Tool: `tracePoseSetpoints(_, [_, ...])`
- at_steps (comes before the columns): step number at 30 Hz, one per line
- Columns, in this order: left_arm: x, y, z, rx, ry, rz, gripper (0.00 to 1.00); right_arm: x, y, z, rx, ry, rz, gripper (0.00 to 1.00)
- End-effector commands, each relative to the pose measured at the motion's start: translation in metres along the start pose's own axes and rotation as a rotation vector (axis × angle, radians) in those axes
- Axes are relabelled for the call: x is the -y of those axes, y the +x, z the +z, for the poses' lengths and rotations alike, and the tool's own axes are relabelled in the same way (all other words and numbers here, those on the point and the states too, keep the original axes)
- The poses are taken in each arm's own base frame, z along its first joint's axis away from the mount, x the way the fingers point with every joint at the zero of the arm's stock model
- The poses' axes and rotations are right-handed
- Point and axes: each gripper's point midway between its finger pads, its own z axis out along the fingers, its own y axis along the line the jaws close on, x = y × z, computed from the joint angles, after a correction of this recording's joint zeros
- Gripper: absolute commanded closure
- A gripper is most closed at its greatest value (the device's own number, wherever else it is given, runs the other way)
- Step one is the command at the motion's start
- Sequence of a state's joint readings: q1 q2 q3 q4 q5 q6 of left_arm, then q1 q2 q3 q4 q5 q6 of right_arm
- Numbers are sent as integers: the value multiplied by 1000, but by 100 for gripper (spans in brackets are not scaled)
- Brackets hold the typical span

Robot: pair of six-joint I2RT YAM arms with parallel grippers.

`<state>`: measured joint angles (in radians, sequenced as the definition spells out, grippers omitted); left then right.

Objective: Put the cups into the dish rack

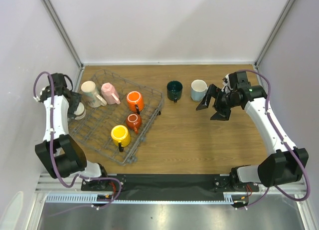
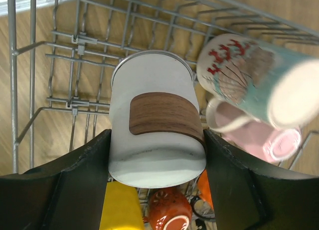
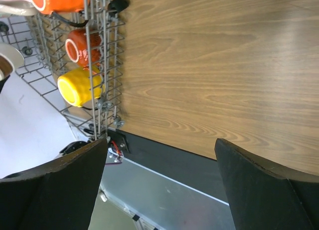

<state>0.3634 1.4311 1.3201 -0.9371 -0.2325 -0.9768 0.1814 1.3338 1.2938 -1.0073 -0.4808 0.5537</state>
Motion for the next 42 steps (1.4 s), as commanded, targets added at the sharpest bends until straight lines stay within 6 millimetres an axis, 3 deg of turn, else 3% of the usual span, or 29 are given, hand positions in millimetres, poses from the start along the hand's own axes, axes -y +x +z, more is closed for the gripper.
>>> tracePoseSetpoints(1, [10,-8,17,-17,36,-93,100,1,-7,-13,36,17,-32,4])
tracePoseSetpoints(2, [5,-3,30,-50,-6,-95,100,2,-7,-12,37,16,-33,4])
tracePoseSetpoints(6, [7,-3,48,-70,-42,-125,100,10,-12,-8,33,23,-15,4])
tracePoseSetpoints(15, [30,-6,88,-148,-10,-163,99,12,-20,3,14,16,11,4])
tracePoseSetpoints(23, [39,-3,102,-186,2,-172,99,13,-28,6,17,15,27,4])
tracePoseSetpoints(26, [39,1,108,-216,-18,-166,89,14,-32,7,15,19,31,5])
tracePoseSetpoints(27, [41,-2,107,-214,-19,-163,74,14,-33,8,15,20,33,5])
tracePoseSetpoints(29, [35,1,108,-227,-53,-149,60,13,-35,8,14,20,33,5])
tracePoseSetpoints(30, [35,-1,107,-223,-53,-148,45,13,-37,7,17,19,31,5])
tracePoseSetpoints(31, [34,-1,107,-220,-58,-145,39,13,-37,8,16,22,33,5])
tracePoseSetpoints(40, [25,3,98,-232,-80,-147,0,10,-44,7,23,10,24,5])
tracePoseSetpoints(42, [26,1,95,-227,-71,-147,0,9,-44,7,21,5,22,5])
